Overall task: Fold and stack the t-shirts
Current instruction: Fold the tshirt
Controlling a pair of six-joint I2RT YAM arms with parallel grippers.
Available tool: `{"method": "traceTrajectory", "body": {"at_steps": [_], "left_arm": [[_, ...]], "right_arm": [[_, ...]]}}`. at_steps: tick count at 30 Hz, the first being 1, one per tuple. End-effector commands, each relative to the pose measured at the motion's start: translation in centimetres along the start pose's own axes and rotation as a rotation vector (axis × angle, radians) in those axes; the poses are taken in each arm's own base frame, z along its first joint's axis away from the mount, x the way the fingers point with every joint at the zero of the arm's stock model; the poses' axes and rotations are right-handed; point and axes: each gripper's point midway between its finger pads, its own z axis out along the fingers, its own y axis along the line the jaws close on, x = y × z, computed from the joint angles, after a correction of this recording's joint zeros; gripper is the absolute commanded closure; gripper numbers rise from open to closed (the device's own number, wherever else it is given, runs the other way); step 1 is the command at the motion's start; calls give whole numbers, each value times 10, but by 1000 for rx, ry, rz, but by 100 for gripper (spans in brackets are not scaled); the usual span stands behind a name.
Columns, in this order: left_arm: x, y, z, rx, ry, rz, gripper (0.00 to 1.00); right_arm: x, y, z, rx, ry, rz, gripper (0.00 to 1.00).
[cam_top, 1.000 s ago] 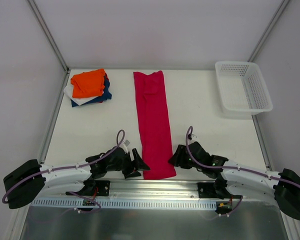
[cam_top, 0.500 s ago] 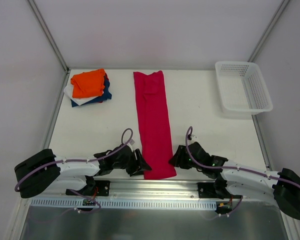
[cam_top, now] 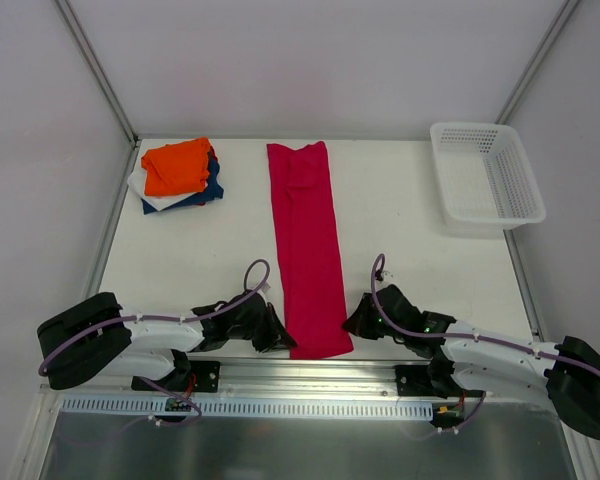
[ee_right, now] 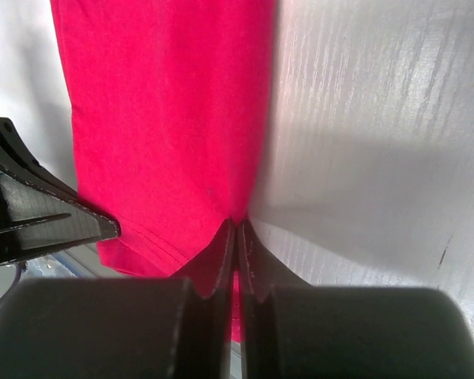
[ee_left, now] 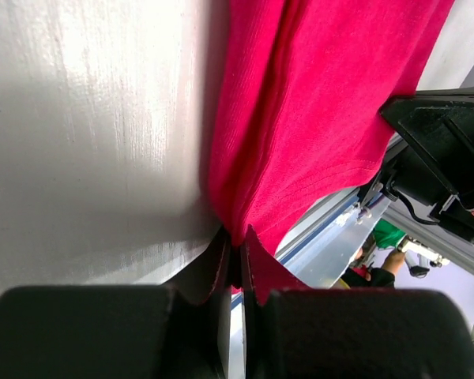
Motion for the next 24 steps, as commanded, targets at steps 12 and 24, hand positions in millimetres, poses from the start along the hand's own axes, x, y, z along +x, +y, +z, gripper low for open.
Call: {"method": "traceTrajectory", "body": {"at_steps": [12,24], "left_arm": [[-10,28,-13,-186,-59,108,100],[-19,-45,-37,-74,-110,221,100]], "right_arm": [[-18,17,-17,-31,-47,-35,100],[-33,41,-36,-71,-84,-81,100]]}}
